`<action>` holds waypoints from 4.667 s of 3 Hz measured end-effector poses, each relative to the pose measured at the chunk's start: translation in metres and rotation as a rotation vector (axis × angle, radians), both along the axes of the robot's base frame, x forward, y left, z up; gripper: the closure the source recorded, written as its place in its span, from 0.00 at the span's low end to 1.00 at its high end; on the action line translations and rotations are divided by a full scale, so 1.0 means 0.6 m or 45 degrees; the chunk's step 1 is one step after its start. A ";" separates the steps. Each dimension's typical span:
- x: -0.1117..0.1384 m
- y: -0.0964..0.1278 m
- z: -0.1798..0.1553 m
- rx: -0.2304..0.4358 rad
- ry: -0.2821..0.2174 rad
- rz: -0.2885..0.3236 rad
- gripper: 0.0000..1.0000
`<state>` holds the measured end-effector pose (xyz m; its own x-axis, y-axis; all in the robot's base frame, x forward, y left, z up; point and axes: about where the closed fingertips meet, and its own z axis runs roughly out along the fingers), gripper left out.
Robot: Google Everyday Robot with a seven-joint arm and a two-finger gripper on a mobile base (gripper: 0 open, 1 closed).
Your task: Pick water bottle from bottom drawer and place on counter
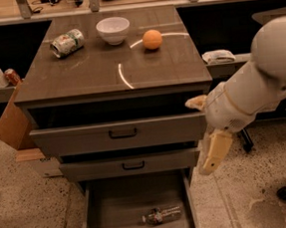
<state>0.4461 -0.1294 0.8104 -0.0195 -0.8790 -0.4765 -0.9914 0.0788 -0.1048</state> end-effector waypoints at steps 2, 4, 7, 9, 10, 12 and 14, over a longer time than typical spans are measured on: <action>-0.003 0.021 -0.052 0.011 0.045 0.047 0.00; -0.018 0.041 -0.202 0.082 0.088 0.117 0.00; -0.019 0.043 -0.387 0.045 0.118 0.165 0.00; -0.016 0.039 -0.483 0.071 0.149 0.146 0.00; 0.012 0.013 -0.539 0.083 0.128 0.130 0.00; 0.082 -0.038 -0.719 0.103 0.095 0.140 0.00; 0.082 -0.006 -0.793 0.128 0.097 0.281 0.00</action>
Offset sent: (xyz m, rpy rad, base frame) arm 0.0011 0.0136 -0.0506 0.0096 0.0609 0.0508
